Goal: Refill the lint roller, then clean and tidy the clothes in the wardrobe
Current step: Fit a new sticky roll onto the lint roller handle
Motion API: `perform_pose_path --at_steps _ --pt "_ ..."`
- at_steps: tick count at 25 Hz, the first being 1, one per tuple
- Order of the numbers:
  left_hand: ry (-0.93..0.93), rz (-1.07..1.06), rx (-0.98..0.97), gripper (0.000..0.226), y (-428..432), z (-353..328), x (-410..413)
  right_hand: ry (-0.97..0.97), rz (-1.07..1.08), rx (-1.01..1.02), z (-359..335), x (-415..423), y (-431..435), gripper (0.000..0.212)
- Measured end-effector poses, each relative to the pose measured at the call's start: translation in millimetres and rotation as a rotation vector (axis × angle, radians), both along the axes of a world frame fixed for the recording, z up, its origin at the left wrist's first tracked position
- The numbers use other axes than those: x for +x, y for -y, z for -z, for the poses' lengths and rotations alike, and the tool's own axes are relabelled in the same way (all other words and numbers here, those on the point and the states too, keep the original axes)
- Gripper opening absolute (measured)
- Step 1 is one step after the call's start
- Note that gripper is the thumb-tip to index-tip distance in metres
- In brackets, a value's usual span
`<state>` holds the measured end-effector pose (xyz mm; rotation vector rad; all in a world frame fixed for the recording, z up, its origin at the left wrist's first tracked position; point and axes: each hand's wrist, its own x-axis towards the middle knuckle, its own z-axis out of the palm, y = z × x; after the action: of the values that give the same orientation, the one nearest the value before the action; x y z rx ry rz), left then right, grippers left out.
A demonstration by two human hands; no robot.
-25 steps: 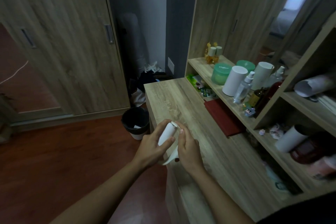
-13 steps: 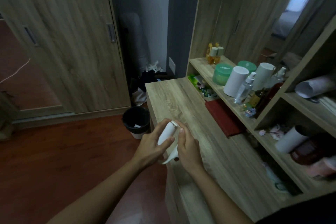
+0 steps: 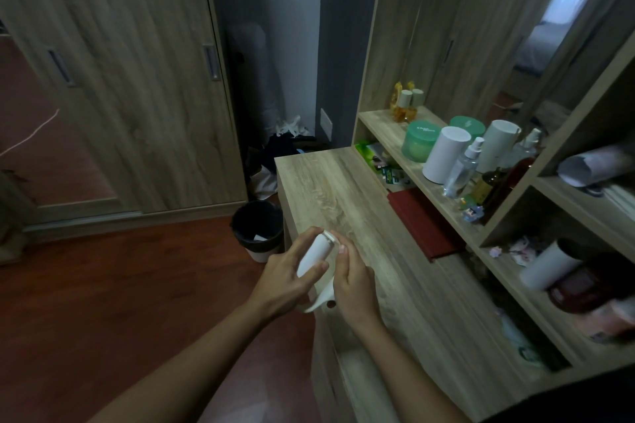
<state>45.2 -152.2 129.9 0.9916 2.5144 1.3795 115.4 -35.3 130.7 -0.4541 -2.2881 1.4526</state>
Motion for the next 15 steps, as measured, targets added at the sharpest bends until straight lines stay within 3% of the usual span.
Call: perform_pose_path --at_steps 15 --pt "-0.058 0.034 -0.016 0.057 1.2 0.4 -0.8 -0.024 0.005 -0.053 2.6 1.2 1.7 0.035"
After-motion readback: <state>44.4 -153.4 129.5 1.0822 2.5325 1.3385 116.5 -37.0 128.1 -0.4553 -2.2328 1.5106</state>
